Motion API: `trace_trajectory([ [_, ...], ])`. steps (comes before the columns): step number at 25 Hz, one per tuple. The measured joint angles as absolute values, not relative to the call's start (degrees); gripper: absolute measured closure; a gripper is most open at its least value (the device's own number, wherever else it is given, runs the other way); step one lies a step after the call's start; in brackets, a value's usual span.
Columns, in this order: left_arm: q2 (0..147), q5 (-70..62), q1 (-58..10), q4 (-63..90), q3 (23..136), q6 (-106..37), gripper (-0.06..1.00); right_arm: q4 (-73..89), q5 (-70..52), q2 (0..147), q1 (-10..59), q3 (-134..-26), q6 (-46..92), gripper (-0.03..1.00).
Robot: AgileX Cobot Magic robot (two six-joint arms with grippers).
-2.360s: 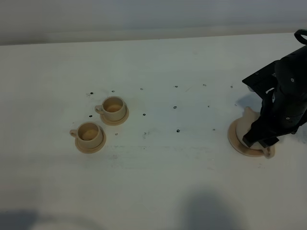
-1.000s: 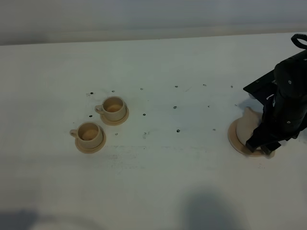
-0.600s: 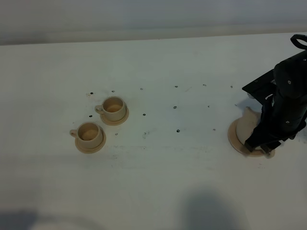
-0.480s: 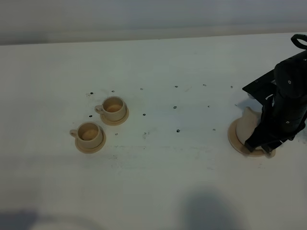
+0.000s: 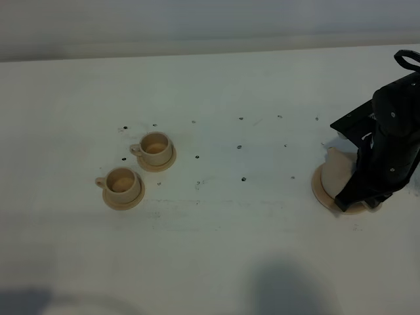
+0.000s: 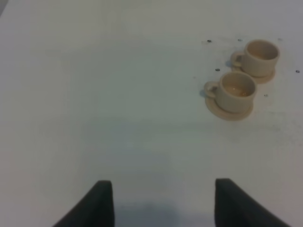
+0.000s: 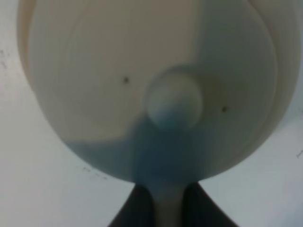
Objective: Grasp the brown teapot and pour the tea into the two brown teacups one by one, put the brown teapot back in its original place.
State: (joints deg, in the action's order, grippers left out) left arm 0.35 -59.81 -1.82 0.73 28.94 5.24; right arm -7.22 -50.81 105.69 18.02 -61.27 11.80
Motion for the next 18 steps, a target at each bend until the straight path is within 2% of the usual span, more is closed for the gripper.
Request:
trace_trajectory([
  [18, 0.3, -59.8, -1.8, 0.7, 28.9, 5.2, 0.47, -5.5, -50.0, 101.6, 18.0, -61.2, 12.2, 0.85],
])
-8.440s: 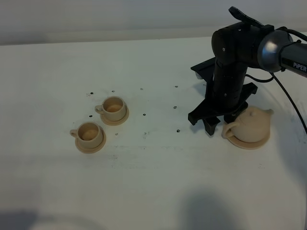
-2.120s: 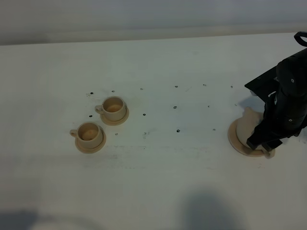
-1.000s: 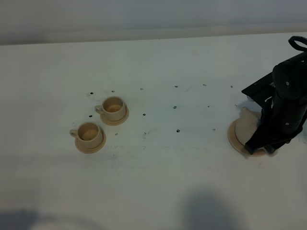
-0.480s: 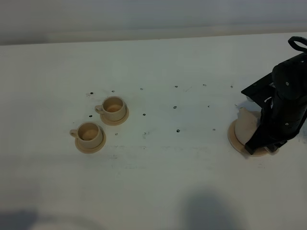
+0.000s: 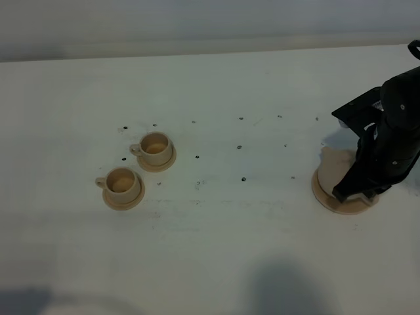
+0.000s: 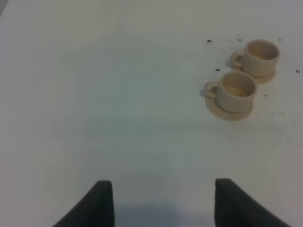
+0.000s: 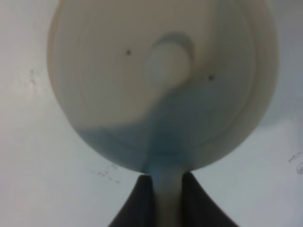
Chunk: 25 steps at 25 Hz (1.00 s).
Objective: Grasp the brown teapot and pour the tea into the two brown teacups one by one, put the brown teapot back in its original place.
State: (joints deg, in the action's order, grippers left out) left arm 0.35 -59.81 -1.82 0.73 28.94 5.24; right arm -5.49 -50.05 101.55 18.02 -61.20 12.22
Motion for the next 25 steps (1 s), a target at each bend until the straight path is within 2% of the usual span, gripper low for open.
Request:
trace_trajectory([
  [13, 0.3, -59.8, -1.8, 0.7, 28.9, 5.2, 0.47, -5.3, -49.4, 100.0, 18.0, -61.2, 12.3, 0.85],
  [19, 0.3, -59.8, -1.8, 0.7, 28.9, 5.2, 0.47, -4.4, -43.6, 97.5, 18.8, -61.2, 12.3, 0.85],
  [25, 0.3, -59.8, -1.8, 0.7, 28.9, 5.2, 0.47, -4.5, -36.2, 97.5, 23.2, -61.3, 12.8, 0.85],
])
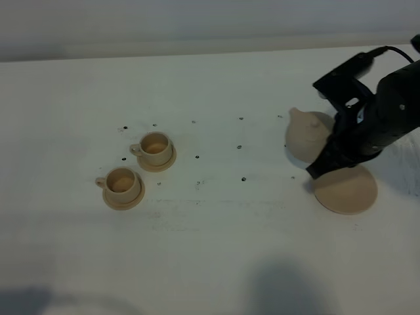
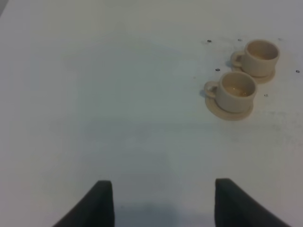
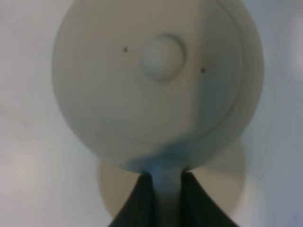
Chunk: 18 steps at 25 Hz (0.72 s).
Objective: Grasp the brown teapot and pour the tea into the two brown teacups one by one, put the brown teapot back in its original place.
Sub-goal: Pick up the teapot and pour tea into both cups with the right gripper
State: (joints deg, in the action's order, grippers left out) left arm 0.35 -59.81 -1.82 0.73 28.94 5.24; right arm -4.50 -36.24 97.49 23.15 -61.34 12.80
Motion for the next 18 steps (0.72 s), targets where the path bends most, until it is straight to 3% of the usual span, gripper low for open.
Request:
trace_trajectory([
  [18, 0.3, -59.8, -1.8, 0.7, 28.9, 5.2, 0.47, -5.3, -43.3, 114.7, 35.7, -86.6, 19.8, 0.85],
])
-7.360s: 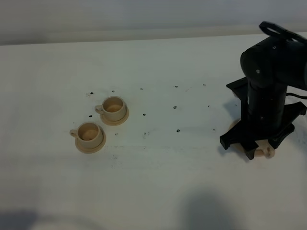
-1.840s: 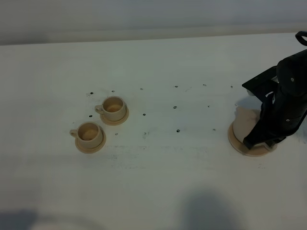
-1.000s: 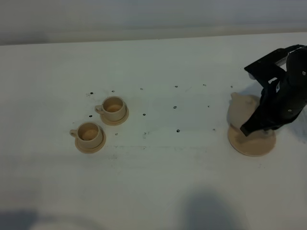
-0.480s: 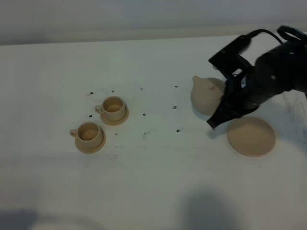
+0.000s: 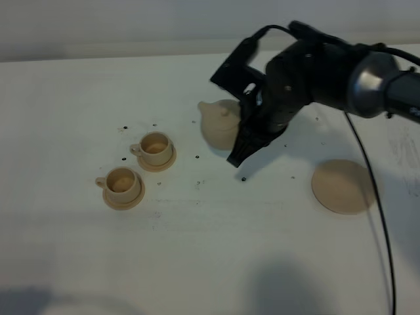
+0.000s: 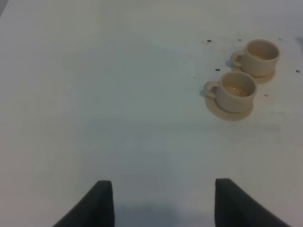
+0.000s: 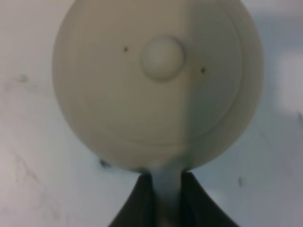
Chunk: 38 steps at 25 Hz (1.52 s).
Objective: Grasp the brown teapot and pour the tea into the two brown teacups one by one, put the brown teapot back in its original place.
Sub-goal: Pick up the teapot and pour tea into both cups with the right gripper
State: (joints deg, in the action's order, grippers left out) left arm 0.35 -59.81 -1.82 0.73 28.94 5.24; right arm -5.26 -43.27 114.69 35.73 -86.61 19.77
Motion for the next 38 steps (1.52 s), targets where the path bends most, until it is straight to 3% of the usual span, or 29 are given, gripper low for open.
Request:
trace_trajectory([
  [12, 0.3, -59.8, -1.8, 0.7, 28.9, 5.2, 0.47, -10.3, -46.7, 122.5, 40.0, -96.6, 27.1, 0.85],
  [38, 0.3, -59.8, -1.8, 0.7, 28.9, 5.2, 0.47, -29.0, -46.4, 124.6, 45.9, -98.1, 26.1, 0.85],
])
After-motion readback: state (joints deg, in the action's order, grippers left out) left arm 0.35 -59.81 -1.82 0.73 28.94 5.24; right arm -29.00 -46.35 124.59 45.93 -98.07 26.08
